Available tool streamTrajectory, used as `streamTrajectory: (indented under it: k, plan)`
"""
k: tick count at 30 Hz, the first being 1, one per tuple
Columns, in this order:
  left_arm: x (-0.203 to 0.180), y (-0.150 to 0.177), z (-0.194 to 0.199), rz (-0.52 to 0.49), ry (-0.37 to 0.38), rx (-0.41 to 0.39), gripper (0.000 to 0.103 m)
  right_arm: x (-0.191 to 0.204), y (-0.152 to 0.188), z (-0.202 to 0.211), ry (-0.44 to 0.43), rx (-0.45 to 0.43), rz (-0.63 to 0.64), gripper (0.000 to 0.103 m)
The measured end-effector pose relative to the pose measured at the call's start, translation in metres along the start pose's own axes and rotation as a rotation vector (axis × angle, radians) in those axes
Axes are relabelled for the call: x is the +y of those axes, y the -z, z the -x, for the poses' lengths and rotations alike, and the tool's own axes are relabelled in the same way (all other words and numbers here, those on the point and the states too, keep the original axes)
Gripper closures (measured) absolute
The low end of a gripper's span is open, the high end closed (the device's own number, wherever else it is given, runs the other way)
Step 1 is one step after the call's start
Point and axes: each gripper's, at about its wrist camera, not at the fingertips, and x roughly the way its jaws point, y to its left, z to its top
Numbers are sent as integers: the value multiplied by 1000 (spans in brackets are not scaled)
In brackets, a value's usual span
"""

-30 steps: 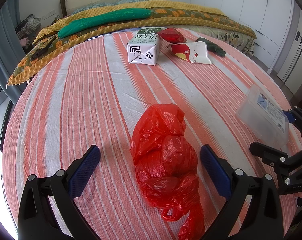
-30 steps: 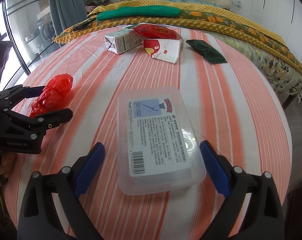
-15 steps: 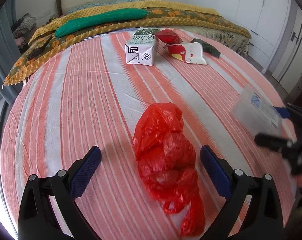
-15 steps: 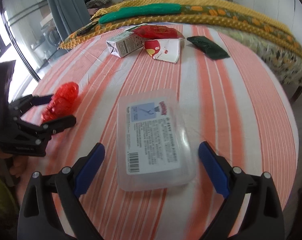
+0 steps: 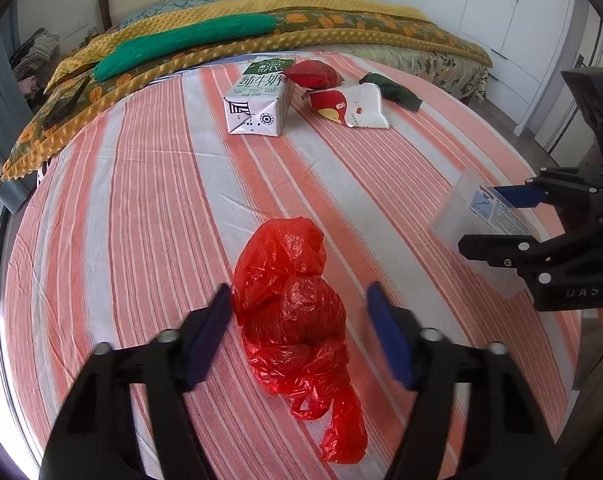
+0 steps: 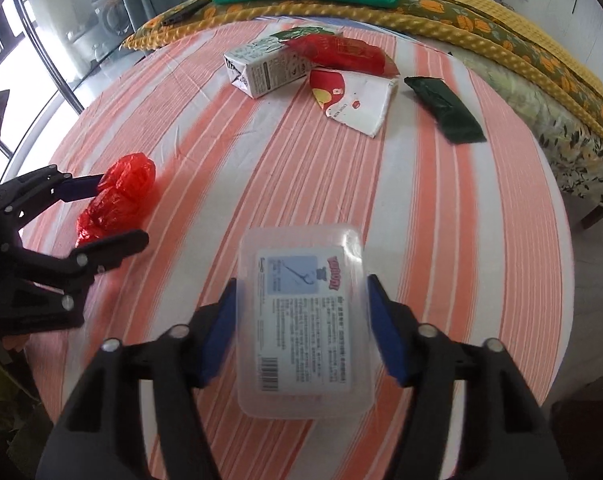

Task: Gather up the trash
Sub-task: 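Carry the red bag and clear box over the blue basket and open both tools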

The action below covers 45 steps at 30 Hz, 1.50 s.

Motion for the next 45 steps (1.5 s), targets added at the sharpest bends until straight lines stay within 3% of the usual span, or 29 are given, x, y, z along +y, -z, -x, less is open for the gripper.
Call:
streamTrajectory:
  k: [1, 6, 10, 14, 18, 23, 29, 34, 40, 42, 44, 45]
  plan:
    - [1, 0, 1, 3, 6, -1, 60, 0, 1, 3, -6, -6, -8, 43]
    - [-11, -3, 20, -8, 41, -43, 61, -10, 10, 36, -44, -79, -44, 43]
    - [-49, -9, 32, -59, 107, -55, 61, -35, 27, 62, -78, -122, -109, 43]
    - [-100, -17, 38, -130, 184, -56, 61, -83, 58, 98, -68, -174, -201, 43]
    - [-163, -30, 36, -186, 294, -41, 61, -149, 100, 129, 34, -213, -316, 43]
    - [-250, -55, 23, -251, 402, -22, 61, -233, 151, 141, 141, -223, -477, 43]
    - [-347, -79, -20, -282, 482, 14, 60, -310, 199, 135, 166, -234, -656, 43]
    - [-411, -81, -75, -302, 472, 74, 60, -360, 228, 113, 142, -214, -770, 43]
    - [-446, -84, -130, -296, 423, 108, 59, -399, 243, 89, 104, -190, -849, 43]
    - [-453, -84, -144, -305, 413, 113, 51, -410, 247, 80, 81, -180, -872, 42]
    - [-459, -86, -156, -313, 367, 97, 24, -418, 251, 75, 65, -184, -901, 23]
    - [-457, -88, -158, -307, 348, 85, 22, -422, 254, 76, 63, -200, -916, 22]
